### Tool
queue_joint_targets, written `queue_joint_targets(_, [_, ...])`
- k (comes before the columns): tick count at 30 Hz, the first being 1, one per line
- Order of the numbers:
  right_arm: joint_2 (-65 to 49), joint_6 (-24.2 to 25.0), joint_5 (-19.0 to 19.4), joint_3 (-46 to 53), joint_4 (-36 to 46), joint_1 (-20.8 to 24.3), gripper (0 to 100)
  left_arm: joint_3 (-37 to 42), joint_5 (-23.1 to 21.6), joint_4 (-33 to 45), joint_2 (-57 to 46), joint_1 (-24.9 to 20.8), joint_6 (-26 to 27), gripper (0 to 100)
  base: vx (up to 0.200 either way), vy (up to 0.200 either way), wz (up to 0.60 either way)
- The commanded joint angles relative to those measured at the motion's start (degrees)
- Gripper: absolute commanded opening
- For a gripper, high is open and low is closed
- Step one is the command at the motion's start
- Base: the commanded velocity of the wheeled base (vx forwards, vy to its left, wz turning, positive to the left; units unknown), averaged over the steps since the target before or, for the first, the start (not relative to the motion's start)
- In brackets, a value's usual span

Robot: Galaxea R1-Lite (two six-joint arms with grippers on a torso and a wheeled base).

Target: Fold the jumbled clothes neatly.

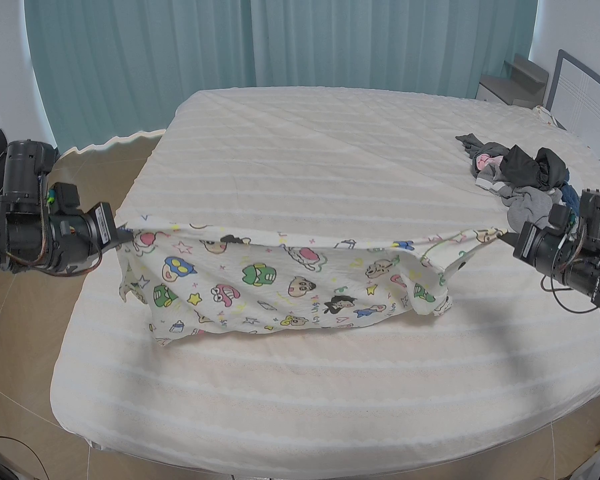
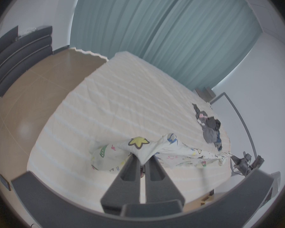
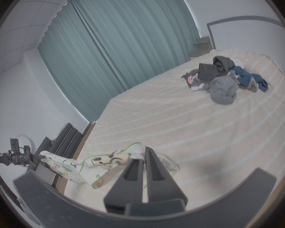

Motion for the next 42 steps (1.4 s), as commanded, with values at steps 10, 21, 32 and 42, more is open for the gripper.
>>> queue_joint_targets(10, [9.28, 4.93, -5.26, -38.5, 13.33, 0.89, 0, -34.38, 7.96, -2.11, 17.07, 0.53, -4.76, 0, 0.0, 0.0, 0.0])
queue_joint_targets(21, [8.4, 5.81, -6.58, -56.69, 16.5, -0.86, 0, -50.9, 8.05, -5.27, 19.62, 1.14, -8.98, 0, 0.0, 0.0, 0.0])
queue_joint_targets(32, [4.8, 5.63, -1.57, -38.41, 18.78, 3.71, 0, -43.61, 6.2, -6.24, 15.31, -2.81, -11.44, 0, 0.0, 0.0, 0.0])
queue_joint_targets(42, [8.93, 5.1, 2.12, -20.74, 16.23, 14.25, 0, -43.52, 2.34, 1.05, 7.05, -11.95, -11.26, 0, 0.0, 0.0, 0.0])
